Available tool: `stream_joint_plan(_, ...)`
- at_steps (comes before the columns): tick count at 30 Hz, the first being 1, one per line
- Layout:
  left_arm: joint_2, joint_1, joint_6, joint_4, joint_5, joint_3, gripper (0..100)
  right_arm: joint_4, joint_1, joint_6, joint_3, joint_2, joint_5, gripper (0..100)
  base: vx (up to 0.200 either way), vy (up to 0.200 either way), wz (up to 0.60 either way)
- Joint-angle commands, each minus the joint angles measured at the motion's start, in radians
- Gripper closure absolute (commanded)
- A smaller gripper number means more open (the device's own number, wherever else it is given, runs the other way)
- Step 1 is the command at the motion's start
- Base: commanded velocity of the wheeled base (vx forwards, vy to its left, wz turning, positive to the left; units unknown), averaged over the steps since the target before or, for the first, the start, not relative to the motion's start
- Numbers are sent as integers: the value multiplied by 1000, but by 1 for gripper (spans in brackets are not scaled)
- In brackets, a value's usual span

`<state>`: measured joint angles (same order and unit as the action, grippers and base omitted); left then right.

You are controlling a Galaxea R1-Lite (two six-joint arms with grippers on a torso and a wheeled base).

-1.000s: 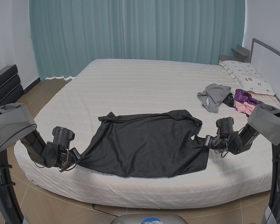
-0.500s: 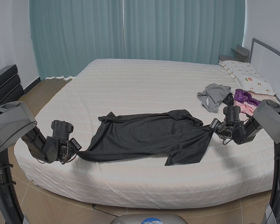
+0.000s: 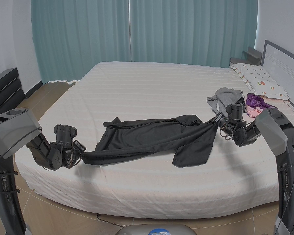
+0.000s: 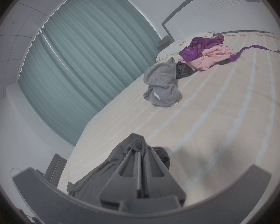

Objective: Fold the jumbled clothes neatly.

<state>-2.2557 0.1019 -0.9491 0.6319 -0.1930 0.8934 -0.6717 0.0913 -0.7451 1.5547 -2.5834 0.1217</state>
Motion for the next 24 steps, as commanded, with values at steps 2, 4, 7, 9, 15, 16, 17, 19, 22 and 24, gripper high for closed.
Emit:
stream_joint_plan(2,-21,1,-7,9,6,-1,100,-6,5,-8,91,-118,42,100,0,0,0)
stream_joint_plan(4,-21,4,-22,9,12,-1,100,-12,13,-10,85,-130,42,100,0,0,0)
stream_joint_plan(7,-19,5,-25,9,21,-2,100,-5,15,-8,74,-133,30,0,0,0,0)
stream_joint_plan(9,-19,4,-26,8,30,-5,100,-16,16,-5,54,-126,33,0,0,0,0)
stream_joint_plan(15,-15,2,-25,9,30,-11,100,-60,4,-5,-130,32,-53,0,0,0,0)
stream_joint_plan(16,-15,2,-25,9,30,-11,100,-60,4,-5,-165,58,-82,0,0,0,0)
stream_joint_plan(17,-13,2,-25,9,30,-13,100,-57,4,-3,-225,100,-122,0,0,0,0)
stream_joint_plan(19,-10,2,-25,9,30,-14,100,-57,7,7,-289,135,-157,0,0,0,0)
stream_joint_plan(22,-8,2,-25,6,32,-16,100,-60,21,78,-439,190,-198,0,0,0,0)
stream_joint_plan(24,-7,2,-25,5,32,-16,100,-60,36,104,-495,204,-223,0,0,0,0)
